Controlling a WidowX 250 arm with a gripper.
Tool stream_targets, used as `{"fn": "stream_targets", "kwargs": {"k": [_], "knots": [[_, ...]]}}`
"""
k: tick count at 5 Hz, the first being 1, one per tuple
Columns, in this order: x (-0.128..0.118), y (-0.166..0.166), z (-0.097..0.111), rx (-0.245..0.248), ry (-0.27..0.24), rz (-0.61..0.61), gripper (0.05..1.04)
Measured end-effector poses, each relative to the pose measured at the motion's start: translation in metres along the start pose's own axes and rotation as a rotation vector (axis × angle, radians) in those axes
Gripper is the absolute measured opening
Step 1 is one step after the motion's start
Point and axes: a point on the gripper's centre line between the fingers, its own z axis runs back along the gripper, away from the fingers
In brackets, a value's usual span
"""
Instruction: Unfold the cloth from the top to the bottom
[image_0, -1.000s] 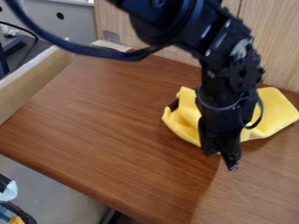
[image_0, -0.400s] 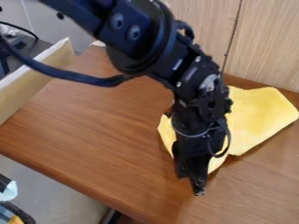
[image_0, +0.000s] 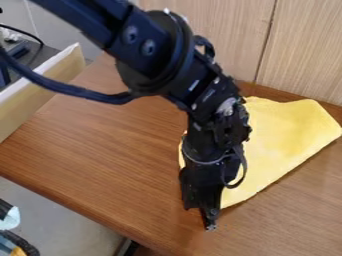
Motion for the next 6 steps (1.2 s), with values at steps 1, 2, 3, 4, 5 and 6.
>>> {"fn": "stream_targets", "kwargs": {"k": [1, 2, 3, 4, 5, 6], "knots": [[-0.004, 0.003, -0.001, 0.020, 0.029, 0.028, 0.273], [-0.003, 0.004, -0.001, 0.031, 0.028, 0.030, 0.555], [0.005, 0.005, 0.004, 0.023, 0.010, 0.046, 0.860], [0.009, 0.005, 0.008, 0.013, -0.002, 0.036, 1.008], [0.017, 0.010, 0.030, 0.040, -0.067, 0.034, 1.004], [0.029, 0.016, 0.053, 0.076, -0.136, 0.056, 1.000]]}}
